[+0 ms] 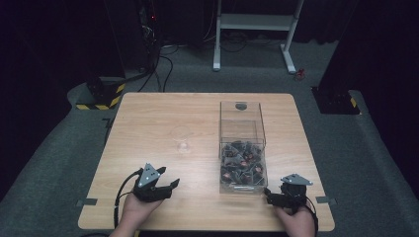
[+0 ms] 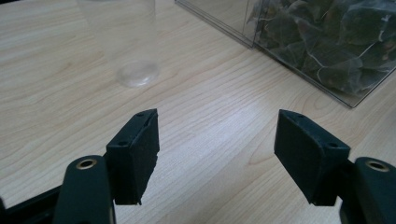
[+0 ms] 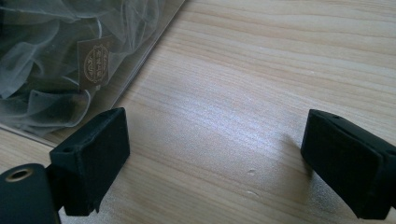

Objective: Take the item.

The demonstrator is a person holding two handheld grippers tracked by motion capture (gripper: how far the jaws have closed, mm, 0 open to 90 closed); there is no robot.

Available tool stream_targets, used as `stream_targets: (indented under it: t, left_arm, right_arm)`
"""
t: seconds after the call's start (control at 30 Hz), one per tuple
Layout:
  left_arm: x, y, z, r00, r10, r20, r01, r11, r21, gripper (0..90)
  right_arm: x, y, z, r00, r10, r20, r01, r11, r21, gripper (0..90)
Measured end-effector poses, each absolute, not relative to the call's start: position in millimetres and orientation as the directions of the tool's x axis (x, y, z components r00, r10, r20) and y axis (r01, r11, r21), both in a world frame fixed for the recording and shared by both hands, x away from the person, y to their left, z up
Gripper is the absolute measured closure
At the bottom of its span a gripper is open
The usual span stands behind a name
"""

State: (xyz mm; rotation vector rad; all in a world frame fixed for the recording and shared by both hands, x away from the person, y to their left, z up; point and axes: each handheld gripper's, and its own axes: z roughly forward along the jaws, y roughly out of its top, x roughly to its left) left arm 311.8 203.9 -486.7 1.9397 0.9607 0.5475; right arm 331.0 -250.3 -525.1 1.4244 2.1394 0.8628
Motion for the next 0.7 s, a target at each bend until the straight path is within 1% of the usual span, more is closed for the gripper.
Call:
stream_targets:
  t: [0.43,0.7]
  left_arm:
    - [306.4,199.3,-480.9,0.615,0.788,0.018,0.374,-0.312,0.873,31.6]
    - [304.7,200.0,-478.5,0.618,0.786,0.000,0.374,-0.294,0.880,31.5]
  right_arm:
    - [330.9,-250.2,-524.8,-0.383,0.924,-0.009,0.661,0.281,0.696,7.8]
    - [330.8,-250.2,-524.7,-0.386,0.923,-0.009,0.661,0.283,0.695,7.9]
